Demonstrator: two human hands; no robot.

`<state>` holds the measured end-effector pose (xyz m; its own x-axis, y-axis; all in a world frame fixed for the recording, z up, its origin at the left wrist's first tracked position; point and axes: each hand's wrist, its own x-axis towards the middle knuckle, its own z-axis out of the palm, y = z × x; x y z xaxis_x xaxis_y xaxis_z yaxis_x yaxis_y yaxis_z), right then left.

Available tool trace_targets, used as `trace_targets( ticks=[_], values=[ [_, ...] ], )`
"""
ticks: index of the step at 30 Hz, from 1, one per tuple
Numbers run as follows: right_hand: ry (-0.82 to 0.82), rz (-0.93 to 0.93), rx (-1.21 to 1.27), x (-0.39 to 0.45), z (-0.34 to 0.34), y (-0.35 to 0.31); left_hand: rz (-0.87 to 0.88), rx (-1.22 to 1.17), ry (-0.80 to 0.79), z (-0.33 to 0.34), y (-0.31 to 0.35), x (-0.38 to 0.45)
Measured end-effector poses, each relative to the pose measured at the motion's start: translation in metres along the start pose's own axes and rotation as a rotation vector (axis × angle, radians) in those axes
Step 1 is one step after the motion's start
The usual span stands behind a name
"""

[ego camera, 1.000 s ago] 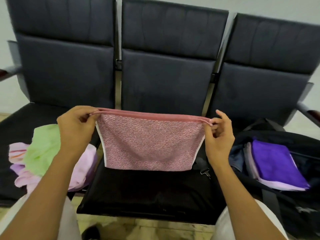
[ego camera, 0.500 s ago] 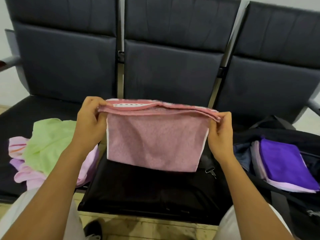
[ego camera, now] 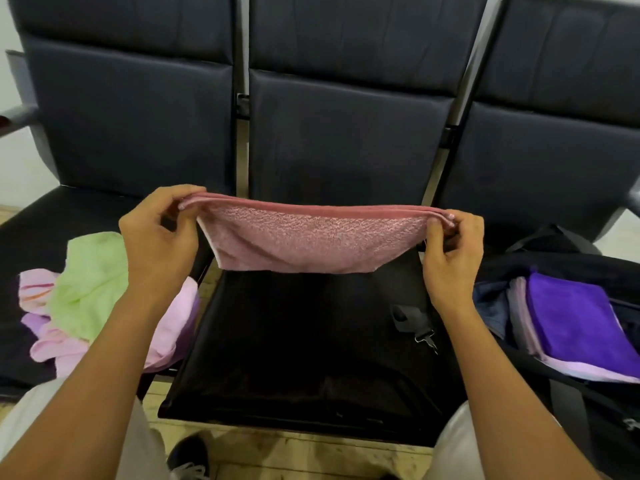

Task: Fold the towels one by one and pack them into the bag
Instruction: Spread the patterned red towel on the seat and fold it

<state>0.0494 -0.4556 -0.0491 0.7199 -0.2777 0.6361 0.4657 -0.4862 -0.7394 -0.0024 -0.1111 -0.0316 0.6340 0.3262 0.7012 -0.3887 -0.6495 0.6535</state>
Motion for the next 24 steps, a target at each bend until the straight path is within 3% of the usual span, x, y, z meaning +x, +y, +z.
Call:
trace_targets(
  ticks=[9, 13, 18, 24],
  values=[
    [-0.047, 0.042, 0.021, -0.004, 0.0, -0.002, -0.083, 0.015, 0.018, -0.001, 0.001, -0.003],
    [-0.106, 0.1, 0.077, -0.006, 0.002, -0.002, -0.137, -0.004, -0.035, 0.005, 0.004, -0.002],
    [-0.054, 0.183, 0.128, -0.002, 0.006, 0.006, -0.176, -0.016, -0.154, 0.009, 0.009, 0.001],
    [-0.076, 0.132, 0.114, 0.001, 0.004, 0.01, -0.217, 0.103, -0.29, 0.001, -0.002, 0.003]
  ],
)
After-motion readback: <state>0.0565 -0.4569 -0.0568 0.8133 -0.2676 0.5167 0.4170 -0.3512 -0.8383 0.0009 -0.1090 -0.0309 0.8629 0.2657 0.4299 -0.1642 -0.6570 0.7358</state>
